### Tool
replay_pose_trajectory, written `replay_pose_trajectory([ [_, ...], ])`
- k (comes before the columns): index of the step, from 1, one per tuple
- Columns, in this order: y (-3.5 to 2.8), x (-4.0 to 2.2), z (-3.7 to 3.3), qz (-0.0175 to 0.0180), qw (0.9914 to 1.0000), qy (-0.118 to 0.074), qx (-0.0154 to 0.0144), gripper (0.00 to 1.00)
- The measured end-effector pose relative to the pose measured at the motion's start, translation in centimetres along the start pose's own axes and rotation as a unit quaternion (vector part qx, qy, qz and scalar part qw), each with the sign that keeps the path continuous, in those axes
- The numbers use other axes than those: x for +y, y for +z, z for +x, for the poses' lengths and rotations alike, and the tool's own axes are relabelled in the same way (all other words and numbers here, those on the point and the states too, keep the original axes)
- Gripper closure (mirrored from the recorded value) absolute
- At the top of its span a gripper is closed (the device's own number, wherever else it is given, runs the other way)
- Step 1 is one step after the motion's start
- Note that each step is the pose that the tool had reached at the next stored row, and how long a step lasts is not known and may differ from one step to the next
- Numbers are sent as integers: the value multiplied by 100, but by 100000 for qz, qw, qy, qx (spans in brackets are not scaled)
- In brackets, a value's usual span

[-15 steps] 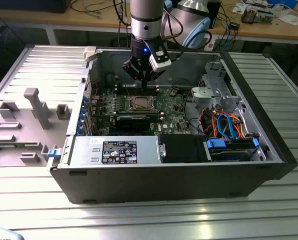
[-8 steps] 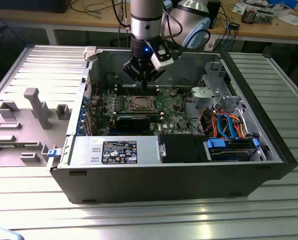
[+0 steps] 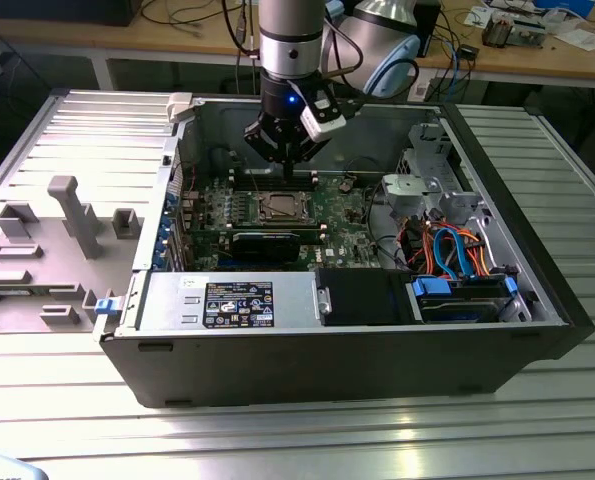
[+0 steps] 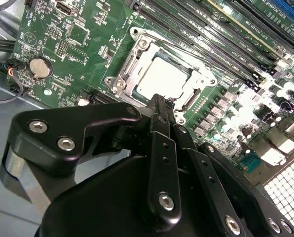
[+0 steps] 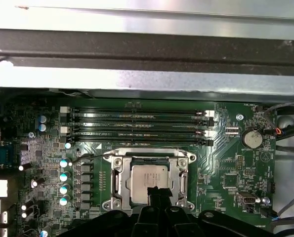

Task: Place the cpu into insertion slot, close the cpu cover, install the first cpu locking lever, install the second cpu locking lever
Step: 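Install the first cpu locking lever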

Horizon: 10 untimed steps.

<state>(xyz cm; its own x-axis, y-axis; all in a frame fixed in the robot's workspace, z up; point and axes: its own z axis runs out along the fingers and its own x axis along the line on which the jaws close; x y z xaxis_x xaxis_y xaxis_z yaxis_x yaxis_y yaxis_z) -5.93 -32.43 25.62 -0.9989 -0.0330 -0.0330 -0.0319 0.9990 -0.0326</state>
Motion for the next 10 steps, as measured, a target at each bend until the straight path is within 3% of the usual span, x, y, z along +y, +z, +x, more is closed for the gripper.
replay_pose_trajectory([
  [5, -4, 38, 82, 1, 100000, -4, -19, 89],
  [10, -26, 48, 81, 123, 100000, -9, -11, 89],
])
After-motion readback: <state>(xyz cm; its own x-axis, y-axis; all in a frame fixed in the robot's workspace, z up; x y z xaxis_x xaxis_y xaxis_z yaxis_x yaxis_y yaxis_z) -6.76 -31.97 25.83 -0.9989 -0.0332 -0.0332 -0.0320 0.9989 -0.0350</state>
